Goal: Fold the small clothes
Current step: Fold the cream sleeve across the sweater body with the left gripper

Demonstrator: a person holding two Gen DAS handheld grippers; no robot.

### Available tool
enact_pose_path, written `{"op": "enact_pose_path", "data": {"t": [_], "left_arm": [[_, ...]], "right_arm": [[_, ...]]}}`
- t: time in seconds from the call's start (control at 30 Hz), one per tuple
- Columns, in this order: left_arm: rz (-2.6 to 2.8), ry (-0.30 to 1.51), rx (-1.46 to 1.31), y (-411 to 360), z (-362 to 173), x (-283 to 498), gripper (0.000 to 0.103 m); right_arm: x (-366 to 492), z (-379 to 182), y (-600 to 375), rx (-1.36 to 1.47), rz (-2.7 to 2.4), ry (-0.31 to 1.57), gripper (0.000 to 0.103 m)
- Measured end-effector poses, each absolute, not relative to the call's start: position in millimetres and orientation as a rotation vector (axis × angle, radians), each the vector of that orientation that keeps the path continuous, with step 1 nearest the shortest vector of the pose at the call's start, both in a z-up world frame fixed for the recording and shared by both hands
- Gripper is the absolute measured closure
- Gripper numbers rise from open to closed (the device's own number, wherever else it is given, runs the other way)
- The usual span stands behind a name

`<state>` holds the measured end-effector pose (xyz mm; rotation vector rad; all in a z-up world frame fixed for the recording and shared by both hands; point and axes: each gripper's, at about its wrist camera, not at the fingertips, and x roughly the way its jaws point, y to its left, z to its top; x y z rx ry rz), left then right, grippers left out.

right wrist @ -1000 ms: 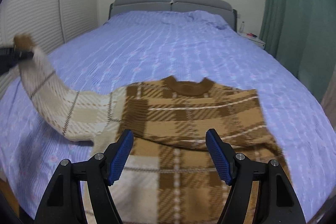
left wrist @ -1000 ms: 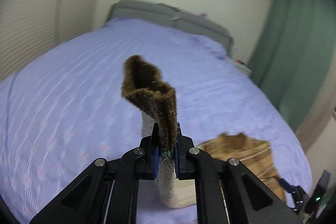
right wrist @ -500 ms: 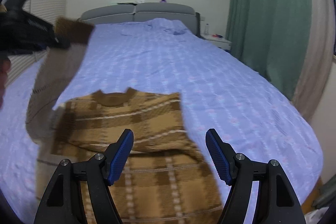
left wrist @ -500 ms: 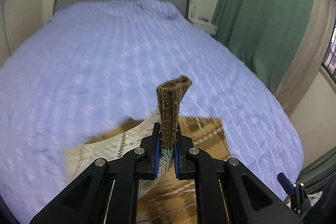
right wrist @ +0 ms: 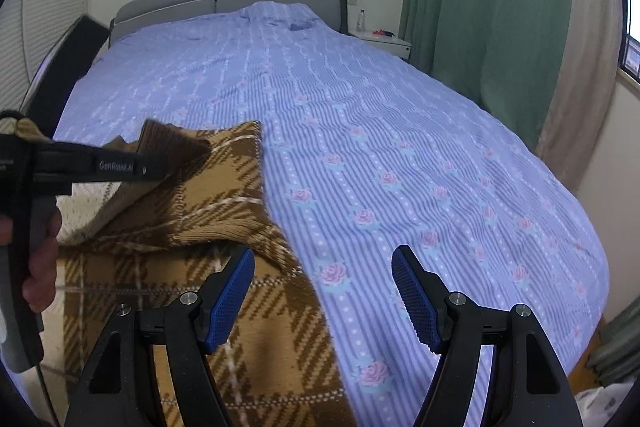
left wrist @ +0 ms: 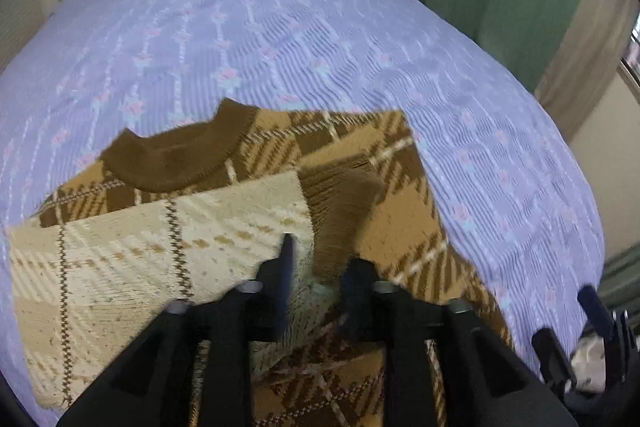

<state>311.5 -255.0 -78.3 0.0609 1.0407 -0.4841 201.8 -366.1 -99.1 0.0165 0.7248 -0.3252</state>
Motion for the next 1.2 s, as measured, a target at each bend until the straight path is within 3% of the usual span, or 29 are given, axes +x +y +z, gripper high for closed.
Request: {"op": "enact_pose_path", "data": {"t": [0.03,0.1,0.17,0.3,0.4,0.53,0.63,0.77,0.93,1.07,1.2], "left_arm": [[-0.499,1.026,0.073,-254.6,-73.4,306.7,0.055],[-0.536,0.952,0.086,-246.5,-55.7,292.9,0.05],[-0.523,0.861,0.137,-236.8,-34.6,276.5,0.032],[-0.412,0.688,0.292,-186.8,-3.7,242.3,0.032],[-0.377,0.679,0.3,-126.7,-6.6,228.5,0.032],[-0.311,0.744,0.257,-54.0,-35.9,212.6,0.034],[-0.321,0.796,0.198,-23.7,-62.3,198.2,0.043],[-0.313,0.83,0.19,-18.9,-87.3,189.0,0.05],[-0.276,0.784,0.139,-32.7,-97.3,190.6,0.05],[-0.247,0.79,0.097,-36.8,-104.4,201.4,0.056],[-0.232,0.804,0.096,-33.2,-112.2,206.7,0.067]], "right_arm": [[201.3,-99.0,-367.5,0.021,-0.326,0.726,0.032],[202.2,-97.5,-368.4,0.032,-0.328,0.725,0.032],[202.1,-93.4,-367.9,0.05,-0.321,0.716,0.032],[208.0,-85.9,-359.3,0.075,-0.279,0.694,0.032],[220.3,-86.0,-345.9,0.089,-0.226,0.69,0.032],[240.9,-94.6,-333.6,0.137,-0.168,0.708,0.032],[254.9,-104.4,-322.7,0.159,-0.158,0.727,0.032],[261.5,-114.7,-308.4,0.163,-0.14,0.728,0.033],[266.5,-124.4,-295.7,0.156,-0.12,0.744,0.04],[271.7,-129.3,-297.8,0.184,-0.121,0.752,0.04],[280.0,-133.8,-305.5,0.226,-0.127,0.768,0.04]]}}
